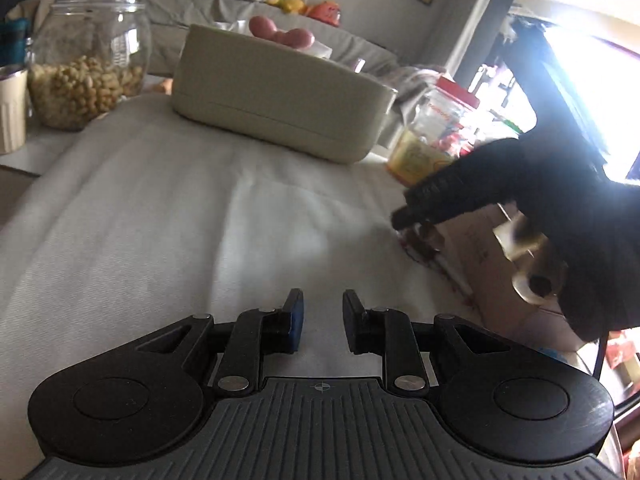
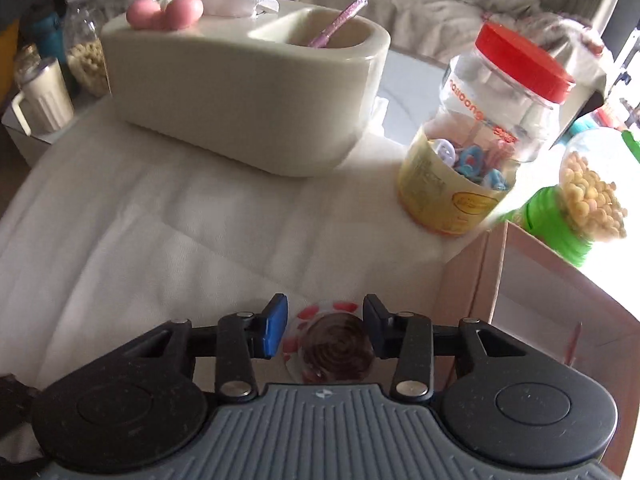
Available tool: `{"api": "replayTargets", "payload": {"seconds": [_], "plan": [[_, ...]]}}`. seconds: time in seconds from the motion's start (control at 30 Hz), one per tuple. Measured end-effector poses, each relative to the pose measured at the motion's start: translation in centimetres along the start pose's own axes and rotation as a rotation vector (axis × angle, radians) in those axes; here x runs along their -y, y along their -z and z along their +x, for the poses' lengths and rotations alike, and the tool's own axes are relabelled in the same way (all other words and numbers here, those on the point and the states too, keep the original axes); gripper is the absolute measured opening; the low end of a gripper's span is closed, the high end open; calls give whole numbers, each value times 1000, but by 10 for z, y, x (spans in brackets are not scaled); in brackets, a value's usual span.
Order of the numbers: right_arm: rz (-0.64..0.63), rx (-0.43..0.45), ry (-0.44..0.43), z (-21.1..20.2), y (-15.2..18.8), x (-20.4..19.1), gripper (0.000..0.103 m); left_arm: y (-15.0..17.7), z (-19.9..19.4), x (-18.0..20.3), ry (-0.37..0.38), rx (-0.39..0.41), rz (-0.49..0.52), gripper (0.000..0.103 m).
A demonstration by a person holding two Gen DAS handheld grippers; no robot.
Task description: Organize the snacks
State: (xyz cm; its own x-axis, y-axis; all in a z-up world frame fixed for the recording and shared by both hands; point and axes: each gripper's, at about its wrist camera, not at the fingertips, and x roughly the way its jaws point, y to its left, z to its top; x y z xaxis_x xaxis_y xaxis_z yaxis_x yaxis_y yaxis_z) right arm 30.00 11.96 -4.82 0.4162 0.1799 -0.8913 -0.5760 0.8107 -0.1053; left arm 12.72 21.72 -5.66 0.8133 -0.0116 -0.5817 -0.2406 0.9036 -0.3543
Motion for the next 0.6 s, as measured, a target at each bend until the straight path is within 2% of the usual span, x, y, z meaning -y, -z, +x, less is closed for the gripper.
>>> {"api": "replayTargets", "payload": {"seconds": [0.07, 0.1, 0.2, 0.27, 0.33, 0.43, 0.5, 0.57, 0.6], "plan": [[-8, -7, -41, -10, 12, -4, 40, 0, -2, -1, -9, 2, -5, 24], [-5, -24, -83, -16, 19, -4, 35, -2, -2, -1, -15, 3, -7, 25], [-1, -74, -198, -30, 43, -10, 34, -2, -2, -2, -20, 5, -11, 25], [-3, -94, -244, -39, 59, -14, 34, -1, -1, -2, -23, 5, -6, 25], [-37, -61, -224, -51, 72, -20, 34, -1, 0, -2, -27, 3, -3, 24], [-72, 47, -124, -65, 76, -24, 35, -1, 1, -2, -31, 4, 0, 24], [-48, 66, -90, -67, 65, -20, 36, -1, 1, -2, -33, 4, 4, 24], [-31, 65, -98, -66, 46, -13, 37, 0, 2, -2, -35, 5, 7, 24], [-31, 66, -90, -63, 35, -10, 41, 0, 2, -2, -36, 5, 8, 24]]}}
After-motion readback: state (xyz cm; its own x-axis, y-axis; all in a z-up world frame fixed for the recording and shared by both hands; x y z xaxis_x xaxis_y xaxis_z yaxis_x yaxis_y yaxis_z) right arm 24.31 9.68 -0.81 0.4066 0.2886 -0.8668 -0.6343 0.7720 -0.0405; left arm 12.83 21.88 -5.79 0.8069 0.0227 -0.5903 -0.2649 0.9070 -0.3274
